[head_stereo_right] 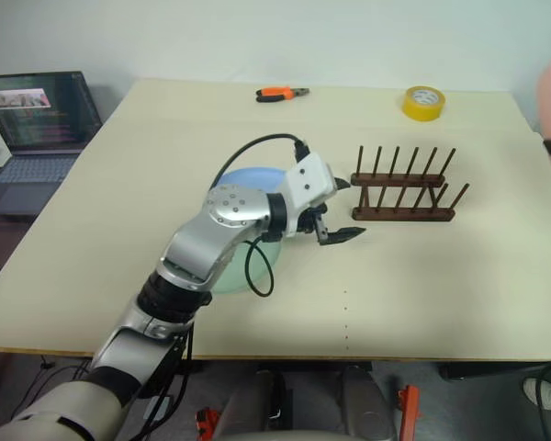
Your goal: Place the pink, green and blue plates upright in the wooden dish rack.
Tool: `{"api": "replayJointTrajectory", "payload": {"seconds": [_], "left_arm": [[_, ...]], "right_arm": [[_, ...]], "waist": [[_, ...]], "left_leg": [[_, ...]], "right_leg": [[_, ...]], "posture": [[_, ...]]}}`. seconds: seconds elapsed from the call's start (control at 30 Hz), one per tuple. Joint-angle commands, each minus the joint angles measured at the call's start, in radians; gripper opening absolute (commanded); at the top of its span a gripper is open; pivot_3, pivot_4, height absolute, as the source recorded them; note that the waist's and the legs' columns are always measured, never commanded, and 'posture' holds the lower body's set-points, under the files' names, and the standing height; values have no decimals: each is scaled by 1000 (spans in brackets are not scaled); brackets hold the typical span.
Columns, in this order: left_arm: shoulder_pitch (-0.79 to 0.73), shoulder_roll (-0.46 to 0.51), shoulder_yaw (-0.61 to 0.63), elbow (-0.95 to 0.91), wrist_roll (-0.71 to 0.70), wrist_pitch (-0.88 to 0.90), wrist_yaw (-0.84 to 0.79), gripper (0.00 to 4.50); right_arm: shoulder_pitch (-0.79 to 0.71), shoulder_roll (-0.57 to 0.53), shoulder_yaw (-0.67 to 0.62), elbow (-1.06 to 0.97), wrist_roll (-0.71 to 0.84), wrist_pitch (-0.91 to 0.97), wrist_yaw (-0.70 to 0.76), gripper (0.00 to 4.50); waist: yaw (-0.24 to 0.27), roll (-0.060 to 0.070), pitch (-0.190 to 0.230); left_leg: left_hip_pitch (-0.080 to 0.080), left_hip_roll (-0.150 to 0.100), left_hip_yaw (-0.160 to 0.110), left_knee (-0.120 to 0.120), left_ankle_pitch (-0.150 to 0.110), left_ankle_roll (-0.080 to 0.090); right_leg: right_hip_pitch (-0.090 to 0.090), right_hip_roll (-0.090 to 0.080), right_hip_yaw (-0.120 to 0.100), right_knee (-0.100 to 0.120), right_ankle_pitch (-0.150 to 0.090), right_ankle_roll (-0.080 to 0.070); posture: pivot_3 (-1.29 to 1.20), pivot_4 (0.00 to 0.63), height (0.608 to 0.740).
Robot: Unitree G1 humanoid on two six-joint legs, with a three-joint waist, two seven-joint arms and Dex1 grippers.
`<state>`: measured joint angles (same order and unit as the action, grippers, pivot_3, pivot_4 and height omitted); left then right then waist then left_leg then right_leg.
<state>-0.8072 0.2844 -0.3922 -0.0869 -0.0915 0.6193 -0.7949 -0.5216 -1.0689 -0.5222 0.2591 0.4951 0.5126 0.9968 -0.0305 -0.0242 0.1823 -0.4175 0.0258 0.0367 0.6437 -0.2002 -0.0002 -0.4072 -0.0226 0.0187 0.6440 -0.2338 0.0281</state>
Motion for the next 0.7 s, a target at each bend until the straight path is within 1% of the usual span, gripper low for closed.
{"api": "replayJointTrajectory", "payload": {"seconds": [0.03,0.1,0.17,0.3,0.5,0.7], "left_arm": [[-5,-12,11,-21,2,-23,14,4500],[-7,-16,10,-18,5,-25,16,4500],[-7,-17,15,-20,5,-21,18,4500],[7,-5,18,-36,5,-10,22,4500],[19,0,15,-62,7,16,41,4500],[24,11,14,-68,12,28,53,4500]], "right_arm": [[-213,42,15,143,62,-30,13,23],[-316,74,26,247,63,-41,14,23],[-410,104,9,349,98,-19,30,23],[-518,136,21,510,110,-14,95,23],[-574,180,32,588,120,28,173,23],[-601,193,18,653,138,101,202,23]], "waist": [[-7,0,0],[-6,0,1],[-1,0,1],[1,1,1],[2,1,1],[2,1,1]], "left_leg": [[1,0,1,0,0,0],[1,0,1,0,0,0],[1,1,-1,0,0,0],[0,1,0,-1,0,0],[-2,1,0,-4,0,0],[-1,1,0,-3,0,0]], "right_leg": [[0,0,1,0,0,0],[0,0,1,1,1,0],[0,1,0,1,0,-1],[-1,1,0,0,2,1],[-3,1,0,0,1,2],[-3,1,-1,1,1,2]], "posture": [[0,150,740],[0,150,740],[0,150,740],[0,150,740],[0,150,740],[0,150,740]]}}
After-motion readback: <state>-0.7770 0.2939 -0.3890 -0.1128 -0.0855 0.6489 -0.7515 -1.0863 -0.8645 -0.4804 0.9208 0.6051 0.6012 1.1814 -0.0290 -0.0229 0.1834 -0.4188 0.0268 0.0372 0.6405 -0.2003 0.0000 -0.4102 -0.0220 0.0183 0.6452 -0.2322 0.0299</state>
